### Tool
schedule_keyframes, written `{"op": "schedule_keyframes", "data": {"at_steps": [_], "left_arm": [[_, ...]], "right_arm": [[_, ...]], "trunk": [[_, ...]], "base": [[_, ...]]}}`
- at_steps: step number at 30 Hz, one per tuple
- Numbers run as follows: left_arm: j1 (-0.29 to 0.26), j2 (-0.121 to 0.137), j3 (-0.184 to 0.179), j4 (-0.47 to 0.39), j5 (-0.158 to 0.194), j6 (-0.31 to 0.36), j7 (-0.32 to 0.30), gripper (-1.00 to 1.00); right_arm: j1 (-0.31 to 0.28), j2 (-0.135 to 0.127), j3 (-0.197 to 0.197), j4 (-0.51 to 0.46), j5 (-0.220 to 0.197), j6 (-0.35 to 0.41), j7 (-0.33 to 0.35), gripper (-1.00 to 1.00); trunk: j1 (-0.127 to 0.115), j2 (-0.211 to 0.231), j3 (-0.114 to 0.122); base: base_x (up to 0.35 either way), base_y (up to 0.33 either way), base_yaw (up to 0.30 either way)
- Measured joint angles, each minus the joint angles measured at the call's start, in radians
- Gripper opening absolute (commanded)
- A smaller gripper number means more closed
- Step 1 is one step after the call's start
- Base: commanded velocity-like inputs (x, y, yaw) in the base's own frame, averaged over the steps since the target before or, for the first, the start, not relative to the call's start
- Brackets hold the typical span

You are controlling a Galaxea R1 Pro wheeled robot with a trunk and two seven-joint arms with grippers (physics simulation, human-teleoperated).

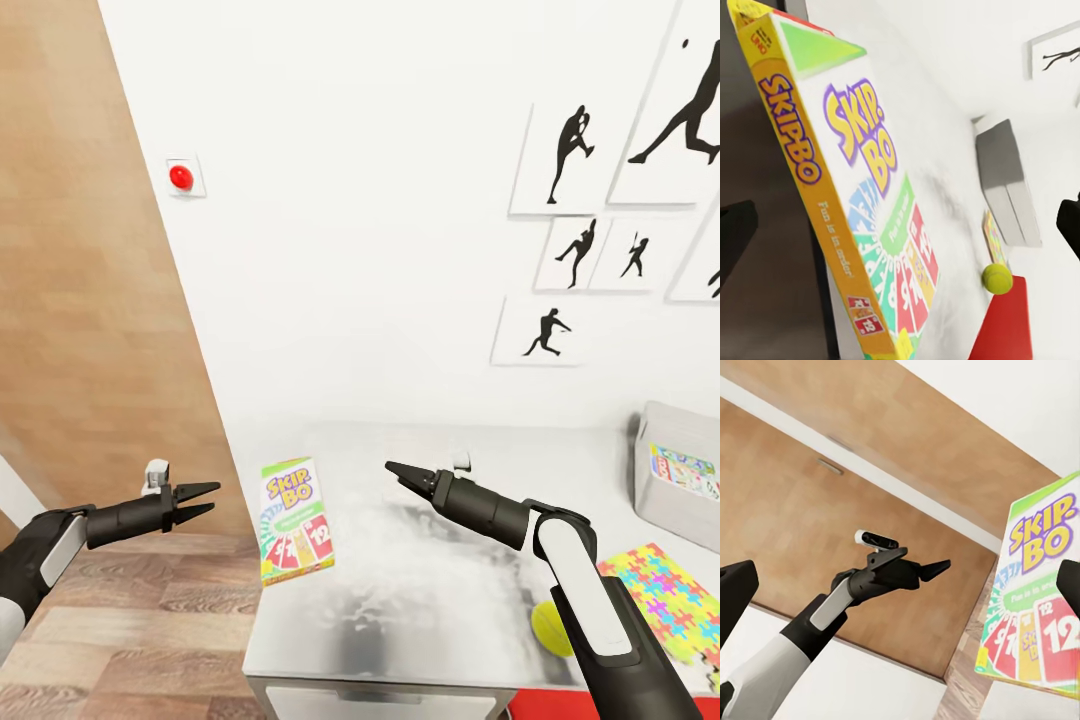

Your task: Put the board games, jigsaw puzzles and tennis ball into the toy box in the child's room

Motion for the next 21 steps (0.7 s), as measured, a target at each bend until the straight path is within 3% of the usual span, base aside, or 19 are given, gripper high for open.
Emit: {"op": "schedule_keyframes", "data": {"at_steps": [21], "left_arm": [[0.000,-0.002,0.000,0.000,-0.001,-0.001,-0.001,1.00]], "right_arm": [[0.000,0.000,0.000,0.000,0.000,0.000,-0.001,1.00]], "trunk": [[0.081,-0.147,-0.066]], "base": [[0.000,0.000,0.000]]}}
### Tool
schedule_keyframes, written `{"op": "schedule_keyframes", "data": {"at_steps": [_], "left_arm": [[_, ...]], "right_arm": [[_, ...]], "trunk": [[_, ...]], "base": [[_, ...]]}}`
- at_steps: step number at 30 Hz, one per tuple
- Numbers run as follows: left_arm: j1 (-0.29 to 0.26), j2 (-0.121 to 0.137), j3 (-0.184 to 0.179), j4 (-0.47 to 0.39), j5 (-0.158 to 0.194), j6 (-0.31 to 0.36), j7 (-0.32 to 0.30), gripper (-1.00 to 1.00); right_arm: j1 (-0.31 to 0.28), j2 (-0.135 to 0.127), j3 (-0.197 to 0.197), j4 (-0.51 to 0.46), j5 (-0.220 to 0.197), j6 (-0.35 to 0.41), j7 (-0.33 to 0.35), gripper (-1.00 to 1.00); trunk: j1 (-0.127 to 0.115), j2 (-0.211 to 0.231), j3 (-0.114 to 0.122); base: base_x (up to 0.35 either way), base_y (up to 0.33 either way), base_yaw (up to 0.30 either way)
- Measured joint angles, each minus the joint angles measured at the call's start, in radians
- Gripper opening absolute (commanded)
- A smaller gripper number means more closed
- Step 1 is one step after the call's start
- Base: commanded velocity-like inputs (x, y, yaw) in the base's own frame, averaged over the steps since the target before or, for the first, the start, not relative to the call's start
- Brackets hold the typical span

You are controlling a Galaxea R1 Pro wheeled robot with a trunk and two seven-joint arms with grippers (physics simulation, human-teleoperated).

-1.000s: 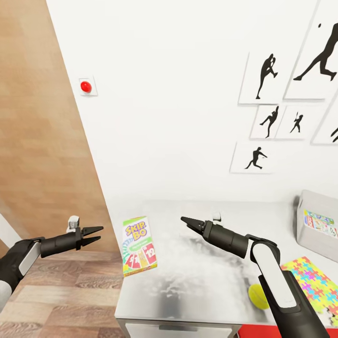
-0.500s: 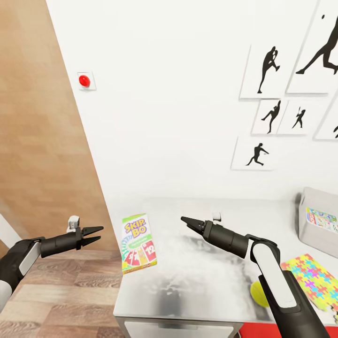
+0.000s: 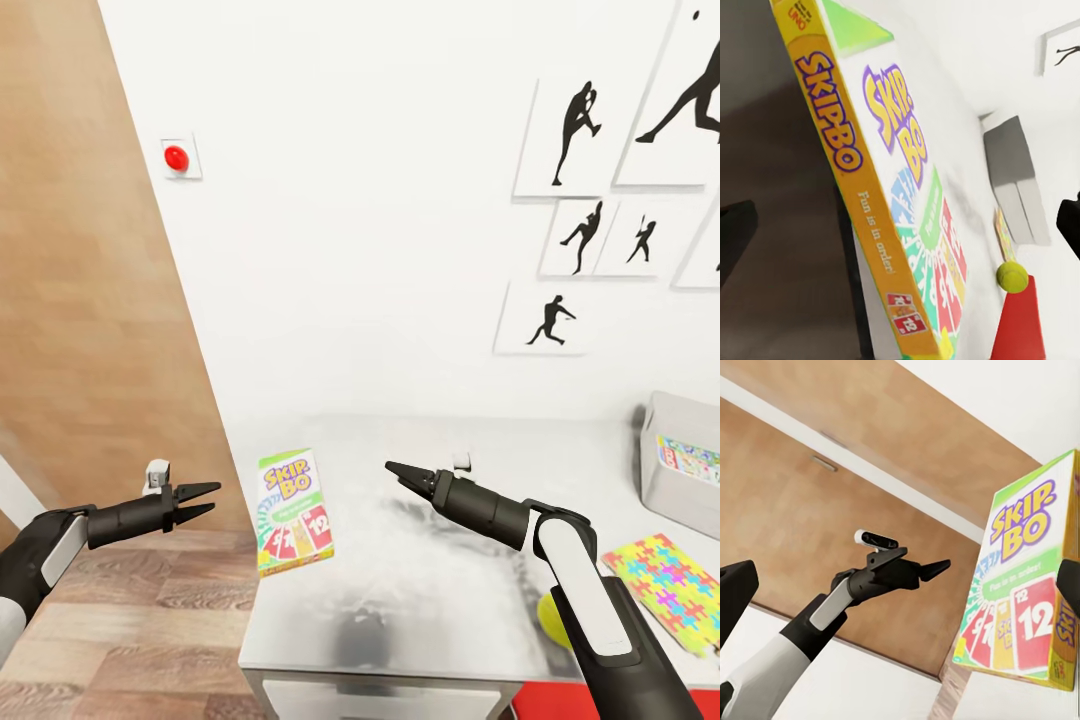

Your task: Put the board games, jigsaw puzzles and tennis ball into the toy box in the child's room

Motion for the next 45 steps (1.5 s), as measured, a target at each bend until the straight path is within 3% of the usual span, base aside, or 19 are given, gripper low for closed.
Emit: {"op": "schedule_keyframes", "data": {"at_steps": [30,45], "left_arm": [[0.001,-0.002,0.000,0.000,-0.002,-0.001,0.000,1.00],[0.000,-0.001,0.000,0.000,0.001,0.001,-0.002,1.00]], "right_arm": [[0.000,0.000,0.000,0.000,0.000,0.000,0.000,1.00],[0.000,0.000,0.000,0.000,0.000,0.000,0.000,1.00]], "trunk": [[0.115,-0.210,-0.094],[0.115,-0.210,-0.094]], "base": [[0.000,0.000,0.000],[0.051,0.006,0.000]]}}
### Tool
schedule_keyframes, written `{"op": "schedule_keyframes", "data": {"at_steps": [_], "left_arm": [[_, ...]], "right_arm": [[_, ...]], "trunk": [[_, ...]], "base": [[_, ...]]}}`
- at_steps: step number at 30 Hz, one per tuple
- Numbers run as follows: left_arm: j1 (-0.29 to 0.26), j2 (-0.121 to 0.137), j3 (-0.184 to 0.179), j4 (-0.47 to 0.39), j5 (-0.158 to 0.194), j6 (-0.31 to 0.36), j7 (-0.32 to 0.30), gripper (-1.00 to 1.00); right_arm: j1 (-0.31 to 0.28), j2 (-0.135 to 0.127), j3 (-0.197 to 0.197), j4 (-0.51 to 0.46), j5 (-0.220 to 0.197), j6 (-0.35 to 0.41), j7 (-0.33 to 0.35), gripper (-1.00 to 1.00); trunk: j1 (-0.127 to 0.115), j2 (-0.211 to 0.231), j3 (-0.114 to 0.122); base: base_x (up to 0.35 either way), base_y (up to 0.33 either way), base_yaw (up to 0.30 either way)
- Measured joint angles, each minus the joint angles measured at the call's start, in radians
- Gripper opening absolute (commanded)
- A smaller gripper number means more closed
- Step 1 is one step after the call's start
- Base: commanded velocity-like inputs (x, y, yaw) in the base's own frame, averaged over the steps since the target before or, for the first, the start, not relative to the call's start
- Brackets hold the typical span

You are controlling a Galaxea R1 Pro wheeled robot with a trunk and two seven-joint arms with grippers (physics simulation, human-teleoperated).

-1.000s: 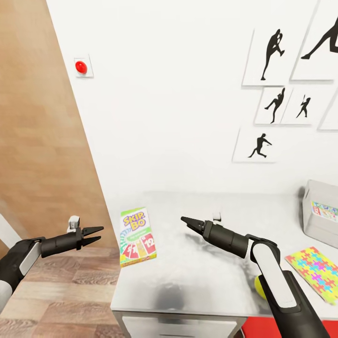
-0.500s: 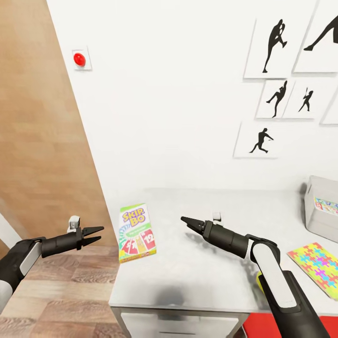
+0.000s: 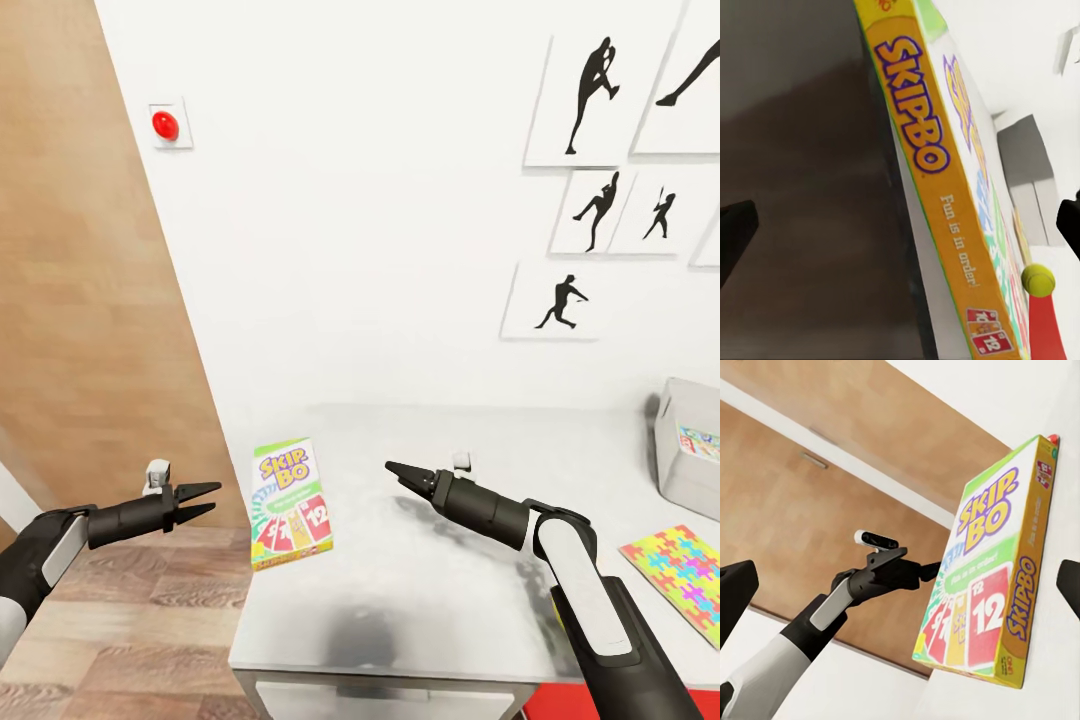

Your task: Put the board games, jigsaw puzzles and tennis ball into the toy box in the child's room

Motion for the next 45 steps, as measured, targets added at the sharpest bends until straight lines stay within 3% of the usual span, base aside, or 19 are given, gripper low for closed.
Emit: {"op": "schedule_keyframes", "data": {"at_steps": [45], "left_arm": [[0.000,0.000,0.000,0.000,0.001,-0.003,0.000,1.00]], "right_arm": [[0.000,0.000,0.000,0.012,0.002,-0.002,-0.001,1.00]], "trunk": [[0.000,0.000,0.000]], "base": [[0.002,-0.063,0.000]]}}
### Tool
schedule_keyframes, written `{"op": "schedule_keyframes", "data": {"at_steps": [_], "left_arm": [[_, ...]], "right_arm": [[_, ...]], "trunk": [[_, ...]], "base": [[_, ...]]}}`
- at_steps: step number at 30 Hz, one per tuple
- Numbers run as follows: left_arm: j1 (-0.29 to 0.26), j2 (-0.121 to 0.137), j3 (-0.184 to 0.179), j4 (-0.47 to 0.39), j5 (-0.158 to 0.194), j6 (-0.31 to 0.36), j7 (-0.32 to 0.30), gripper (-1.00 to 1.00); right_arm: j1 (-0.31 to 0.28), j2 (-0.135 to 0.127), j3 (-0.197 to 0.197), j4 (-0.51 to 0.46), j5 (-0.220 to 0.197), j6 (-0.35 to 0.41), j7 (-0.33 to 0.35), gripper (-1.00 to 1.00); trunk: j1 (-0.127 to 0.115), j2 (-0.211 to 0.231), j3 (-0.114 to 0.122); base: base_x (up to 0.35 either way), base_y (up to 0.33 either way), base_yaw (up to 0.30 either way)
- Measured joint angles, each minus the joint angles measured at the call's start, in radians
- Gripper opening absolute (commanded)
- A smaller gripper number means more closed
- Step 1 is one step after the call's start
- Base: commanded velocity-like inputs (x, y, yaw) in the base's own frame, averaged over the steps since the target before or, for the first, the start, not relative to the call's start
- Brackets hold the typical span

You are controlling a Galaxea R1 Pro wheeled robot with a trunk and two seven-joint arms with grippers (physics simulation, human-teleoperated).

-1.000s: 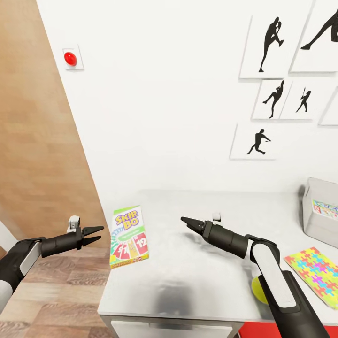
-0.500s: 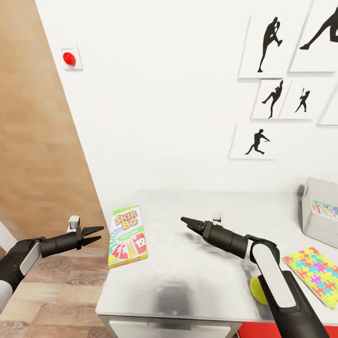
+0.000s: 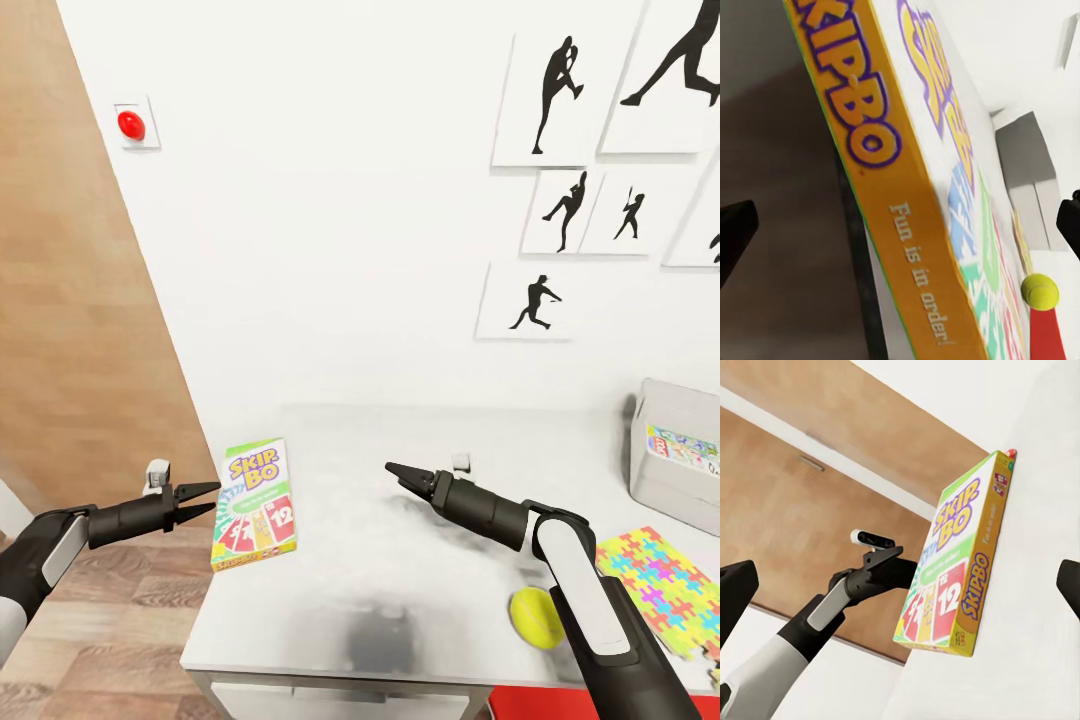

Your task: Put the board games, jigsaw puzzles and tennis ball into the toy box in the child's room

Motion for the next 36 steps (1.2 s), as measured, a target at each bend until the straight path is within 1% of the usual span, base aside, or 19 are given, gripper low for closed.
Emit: {"op": "schedule_keyframes", "data": {"at_steps": [10,18,26,27,36], "left_arm": [[0.000,0.000,-0.001,0.000,0.000,0.002,0.000,1.00],[0.000,0.000,-0.001,0.000,0.000,0.003,0.000,1.00],[0.000,0.000,-0.002,0.000,0.001,0.003,-0.001,1.00],[0.000,0.000,-0.002,0.000,0.001,0.002,-0.001,-1.00],[0.000,0.000,-0.001,-0.001,0.010,0.013,-0.002,-1.00]], "right_arm": [[0.000,0.000,0.000,0.001,0.000,0.000,-0.001,1.00],[0.000,0.000,0.000,0.000,0.000,0.000,-0.001,1.00],[0.000,0.000,0.000,0.001,0.000,0.000,-0.001,1.00],[0.000,0.000,0.000,0.001,0.000,0.000,-0.001,1.00],[0.000,0.000,0.000,0.001,0.000,0.000,-0.001,1.00]], "trunk": [[0.000,0.000,0.000],[0.000,0.000,0.000],[0.000,0.000,0.000],[0.000,0.000,0.000],[0.000,0.000,0.000]], "base": [[0.000,-0.005,0.000],[0.000,-0.165,0.000],[0.000,-0.032,0.000],[0.000,-0.004,0.000],[0.000,-0.001,0.000]]}}
